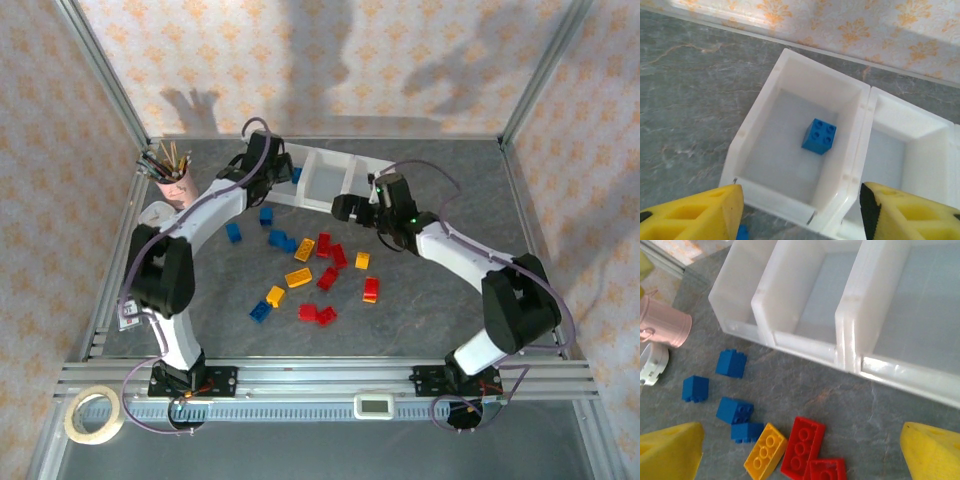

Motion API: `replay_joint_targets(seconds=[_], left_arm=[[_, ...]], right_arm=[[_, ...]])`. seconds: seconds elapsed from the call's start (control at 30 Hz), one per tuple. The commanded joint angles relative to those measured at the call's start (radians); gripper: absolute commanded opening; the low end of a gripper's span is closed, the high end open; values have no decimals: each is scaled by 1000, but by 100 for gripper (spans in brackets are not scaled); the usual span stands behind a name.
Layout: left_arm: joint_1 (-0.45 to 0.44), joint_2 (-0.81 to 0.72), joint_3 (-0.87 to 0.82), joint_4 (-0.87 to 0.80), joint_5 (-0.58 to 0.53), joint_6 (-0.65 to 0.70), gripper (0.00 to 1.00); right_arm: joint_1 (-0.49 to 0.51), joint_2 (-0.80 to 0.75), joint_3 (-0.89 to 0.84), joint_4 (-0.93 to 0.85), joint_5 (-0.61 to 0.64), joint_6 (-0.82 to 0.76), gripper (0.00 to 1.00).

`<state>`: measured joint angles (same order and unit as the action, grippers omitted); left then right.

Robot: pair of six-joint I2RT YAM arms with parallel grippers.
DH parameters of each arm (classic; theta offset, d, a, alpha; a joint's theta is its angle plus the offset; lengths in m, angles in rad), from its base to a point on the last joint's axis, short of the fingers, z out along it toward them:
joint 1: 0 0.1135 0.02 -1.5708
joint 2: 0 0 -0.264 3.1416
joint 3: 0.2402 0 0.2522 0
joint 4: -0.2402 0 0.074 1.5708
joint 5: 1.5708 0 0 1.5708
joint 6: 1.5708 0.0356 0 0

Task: Sort the legos into containers by color
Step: Pick up the lego from the center of the table.

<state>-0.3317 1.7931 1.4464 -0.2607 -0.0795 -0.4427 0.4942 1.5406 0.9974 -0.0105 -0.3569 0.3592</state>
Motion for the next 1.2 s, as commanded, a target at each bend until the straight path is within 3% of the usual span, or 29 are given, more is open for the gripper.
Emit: replay_joint_targets(seconds=[0.0, 0.27, 0.63, 0.8, 1.17], left_arm=[[5, -60, -114, -3, 28, 16, 67], [4, -150, -327, -9, -2, 7, 76], [8, 25, -253, 15, -25, 24, 81], [17, 95, -214, 27, -58, 13, 77], [39, 211, -147, 47, -47, 24, 55]], right_arm=[[35, -21, -43, 34, -10, 25, 100], [120, 14, -95, 127, -8, 66, 100], [127, 73, -79, 140, 29, 63, 100], [127, 94, -65, 139, 33, 56, 100], [127, 132, -37, 132, 33, 46, 100]])
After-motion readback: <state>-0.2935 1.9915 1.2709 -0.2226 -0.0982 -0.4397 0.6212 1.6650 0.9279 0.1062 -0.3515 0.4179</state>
